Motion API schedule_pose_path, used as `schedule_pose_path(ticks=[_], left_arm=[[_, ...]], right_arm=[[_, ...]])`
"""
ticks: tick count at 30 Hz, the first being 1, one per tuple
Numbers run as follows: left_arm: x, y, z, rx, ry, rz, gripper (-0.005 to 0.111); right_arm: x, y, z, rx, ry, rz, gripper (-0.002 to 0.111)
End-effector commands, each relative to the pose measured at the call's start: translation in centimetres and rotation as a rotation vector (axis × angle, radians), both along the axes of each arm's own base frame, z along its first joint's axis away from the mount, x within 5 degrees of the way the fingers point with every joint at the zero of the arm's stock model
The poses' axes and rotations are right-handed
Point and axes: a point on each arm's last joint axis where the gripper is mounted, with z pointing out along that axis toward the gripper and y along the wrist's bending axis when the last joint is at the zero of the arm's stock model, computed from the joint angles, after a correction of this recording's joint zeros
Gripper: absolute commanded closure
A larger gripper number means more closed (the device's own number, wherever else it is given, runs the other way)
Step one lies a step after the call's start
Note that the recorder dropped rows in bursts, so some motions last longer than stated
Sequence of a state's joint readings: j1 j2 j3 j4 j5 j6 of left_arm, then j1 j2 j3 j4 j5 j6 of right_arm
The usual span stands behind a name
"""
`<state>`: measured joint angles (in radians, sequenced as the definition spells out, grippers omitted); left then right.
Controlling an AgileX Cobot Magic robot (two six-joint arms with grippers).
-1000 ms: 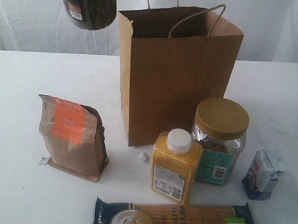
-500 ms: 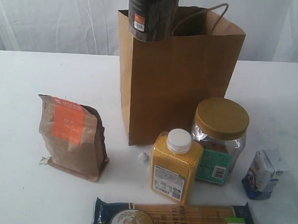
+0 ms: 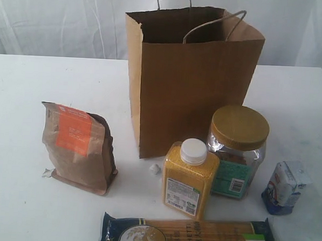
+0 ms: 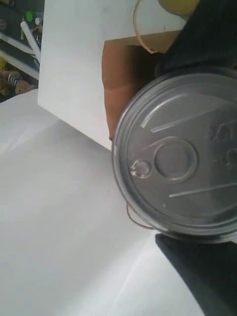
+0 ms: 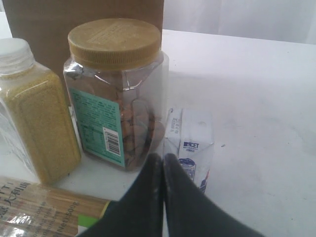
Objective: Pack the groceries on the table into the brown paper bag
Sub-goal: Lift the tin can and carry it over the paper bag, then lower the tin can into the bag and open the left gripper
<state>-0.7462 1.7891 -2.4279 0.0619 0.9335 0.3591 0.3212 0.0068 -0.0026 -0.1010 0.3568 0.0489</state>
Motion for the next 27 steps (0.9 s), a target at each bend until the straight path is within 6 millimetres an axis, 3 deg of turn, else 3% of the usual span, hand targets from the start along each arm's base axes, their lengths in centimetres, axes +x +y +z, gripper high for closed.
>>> schedule_pose_path(ticks=[1,21,27], left_arm=[[0.2,-0.7,0.4,-0.057,-0.033,-0.024,0.107],[5.6,-5.9,-7.3,0.096,0.044,-0.066,0.107],[5.5,-6.4,-8.1,0.119,0.08,-0.076,0.107]], right_arm=[[0.0,0.0,0.1,-0.001,-0.019,0.001,0.108],[0.0,0.0,0.1,-0.001,-0.019,0.001,0.108],[0.0,0.0,0.1,-0.001,-0.019,0.001,0.108]])
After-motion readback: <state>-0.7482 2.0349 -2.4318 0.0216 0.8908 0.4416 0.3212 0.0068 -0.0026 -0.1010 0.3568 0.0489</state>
